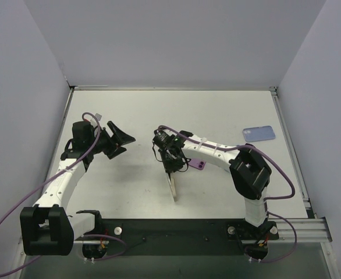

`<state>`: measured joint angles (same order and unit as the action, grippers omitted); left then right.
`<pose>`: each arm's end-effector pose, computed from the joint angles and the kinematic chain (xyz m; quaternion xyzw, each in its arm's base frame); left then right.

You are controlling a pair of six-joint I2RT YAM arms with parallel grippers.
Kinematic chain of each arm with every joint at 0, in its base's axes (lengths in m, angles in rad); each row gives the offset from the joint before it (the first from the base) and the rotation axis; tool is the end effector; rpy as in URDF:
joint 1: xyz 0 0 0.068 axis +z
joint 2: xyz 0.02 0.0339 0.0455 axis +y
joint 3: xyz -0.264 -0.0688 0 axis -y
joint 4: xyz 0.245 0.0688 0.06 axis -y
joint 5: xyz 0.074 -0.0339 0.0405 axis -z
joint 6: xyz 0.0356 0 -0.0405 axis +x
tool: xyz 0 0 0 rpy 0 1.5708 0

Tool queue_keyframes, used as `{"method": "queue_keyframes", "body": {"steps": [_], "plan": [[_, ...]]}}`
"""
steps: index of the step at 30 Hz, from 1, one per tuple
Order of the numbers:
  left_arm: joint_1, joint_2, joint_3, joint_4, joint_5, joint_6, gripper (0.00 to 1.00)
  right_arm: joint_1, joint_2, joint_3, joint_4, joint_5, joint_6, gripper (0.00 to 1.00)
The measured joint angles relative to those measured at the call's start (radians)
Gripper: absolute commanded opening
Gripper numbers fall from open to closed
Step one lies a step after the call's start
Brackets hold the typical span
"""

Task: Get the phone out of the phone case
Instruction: Remove the phone case from the phone.

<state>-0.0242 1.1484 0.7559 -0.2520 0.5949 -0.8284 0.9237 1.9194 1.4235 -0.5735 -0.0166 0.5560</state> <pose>0.2433 -0.0258 0.2538 -0.2143 0.8384 -0.4154 0.2805 0.2448 0.3250 0.2017 -0.1791 0.9520 0.1732 0.1778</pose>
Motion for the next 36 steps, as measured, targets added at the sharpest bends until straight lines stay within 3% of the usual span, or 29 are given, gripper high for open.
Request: {"method": "queue_keyframes", "body": {"steps": [26,31,36], "plan": [[-0.016,-0.029,-0.090,0.006,-0.002,-0.031,0.88,-0.014,0.098,-0.006,0.047,-0.050,-0.028,0.23],[-0.101,-0.030,-0.145,0.030,-0.030,-0.092,0.88,-0.017,0.120,-0.006,0.060,-0.060,-0.034,0.26],[-0.298,-0.005,-0.227,0.100,-0.106,-0.239,0.88,-0.004,0.150,0.000,0.086,-0.078,-0.036,0.30]]}}
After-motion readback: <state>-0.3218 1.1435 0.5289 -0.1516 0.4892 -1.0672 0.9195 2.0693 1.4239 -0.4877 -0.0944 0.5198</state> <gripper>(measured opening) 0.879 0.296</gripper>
